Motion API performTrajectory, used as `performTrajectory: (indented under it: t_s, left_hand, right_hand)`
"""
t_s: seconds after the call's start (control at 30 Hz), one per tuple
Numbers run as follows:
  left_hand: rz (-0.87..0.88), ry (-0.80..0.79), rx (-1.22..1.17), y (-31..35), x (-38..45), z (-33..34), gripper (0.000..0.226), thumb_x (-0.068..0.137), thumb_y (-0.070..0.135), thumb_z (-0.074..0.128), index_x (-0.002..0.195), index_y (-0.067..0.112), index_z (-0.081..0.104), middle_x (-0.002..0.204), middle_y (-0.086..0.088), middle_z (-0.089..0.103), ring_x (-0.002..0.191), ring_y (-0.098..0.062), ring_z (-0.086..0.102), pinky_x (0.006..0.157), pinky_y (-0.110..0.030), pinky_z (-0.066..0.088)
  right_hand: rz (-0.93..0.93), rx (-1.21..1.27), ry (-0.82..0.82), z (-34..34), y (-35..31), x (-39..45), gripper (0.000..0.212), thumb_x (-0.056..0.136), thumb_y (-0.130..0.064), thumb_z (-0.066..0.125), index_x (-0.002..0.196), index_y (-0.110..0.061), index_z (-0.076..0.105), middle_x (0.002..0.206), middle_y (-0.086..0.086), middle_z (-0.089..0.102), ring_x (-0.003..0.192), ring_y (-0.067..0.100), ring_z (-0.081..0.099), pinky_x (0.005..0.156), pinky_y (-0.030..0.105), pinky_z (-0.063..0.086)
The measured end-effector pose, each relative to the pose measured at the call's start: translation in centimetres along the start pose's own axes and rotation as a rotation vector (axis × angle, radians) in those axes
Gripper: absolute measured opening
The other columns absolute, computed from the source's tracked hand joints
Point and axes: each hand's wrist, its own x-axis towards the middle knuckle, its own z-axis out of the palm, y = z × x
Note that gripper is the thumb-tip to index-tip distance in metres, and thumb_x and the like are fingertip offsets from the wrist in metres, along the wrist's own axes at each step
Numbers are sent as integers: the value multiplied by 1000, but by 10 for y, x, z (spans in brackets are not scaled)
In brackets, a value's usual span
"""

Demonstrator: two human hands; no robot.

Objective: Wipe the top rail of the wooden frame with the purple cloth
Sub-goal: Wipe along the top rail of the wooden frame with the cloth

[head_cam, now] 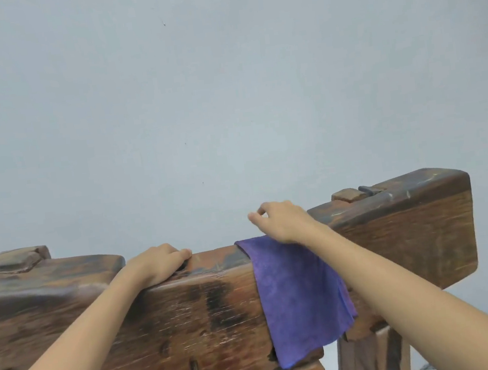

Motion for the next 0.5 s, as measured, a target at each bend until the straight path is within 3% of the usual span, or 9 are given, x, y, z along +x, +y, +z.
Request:
performTrajectory:
  t_s: [0.07,0.13,0.23,0.3,0.33,0.4,0.5]
  left_hand:
    - [4,-11,-26,1,0,-1,46,99,45,36,64,19,55,76,-1,64,77,-21,59,87,-40,45]
    - [13,-12,-67,-1,1,-1,45,98,44,39,62,20,53,68,1,60,71,-20,55,85,-39,45]
    - [17,-7,-89,-4,3,-1,46,97,44,41,58,22,52,64,3,58,69,-19,54,82,-38,44]
    - [13,-12,-89,-4,4,-1,47,97,45,41,56,23,51,65,2,59,69,-20,54,83,-39,44]
    - [10,-15,-83,-4,5,-2,47,97,45,41,57,23,51,67,1,60,70,-21,55,84,-39,44]
    - [2,-22,-77,-5,5,-2,47,97,46,40,59,23,54,71,0,63,74,-21,58,86,-40,45]
    - [11,-13,-69,-7,4,-1,48,98,47,38,59,23,53,71,1,63,75,-20,59,85,-39,44]
  right_hand:
    - [175,-299,9,-5,5,27,52,97,-48,32,134,-19,56,135,11,62,129,38,50,113,54,25]
    - [346,-545,-200,-5,12,42,58,93,-46,33,143,-22,51,148,9,52,143,41,37,115,69,2]
    - [384,-494,-391,-5,21,57,63,90,-48,34,147,-26,47,159,6,41,148,41,28,108,78,-3]
    - [274,-394,-402,-10,24,60,52,95,-43,39,140,-22,55,152,3,49,143,37,39,112,73,9]
    - [178,-319,-397,-13,25,57,44,97,-37,44,132,-17,62,144,3,57,135,32,48,114,60,24]
    - [-12,-103,-319,-15,30,50,31,101,-22,48,123,-12,67,131,6,66,121,25,59,101,36,43]
    - [-200,169,-38,-28,39,37,26,106,-15,40,120,-16,62,123,4,65,115,22,58,99,33,44]
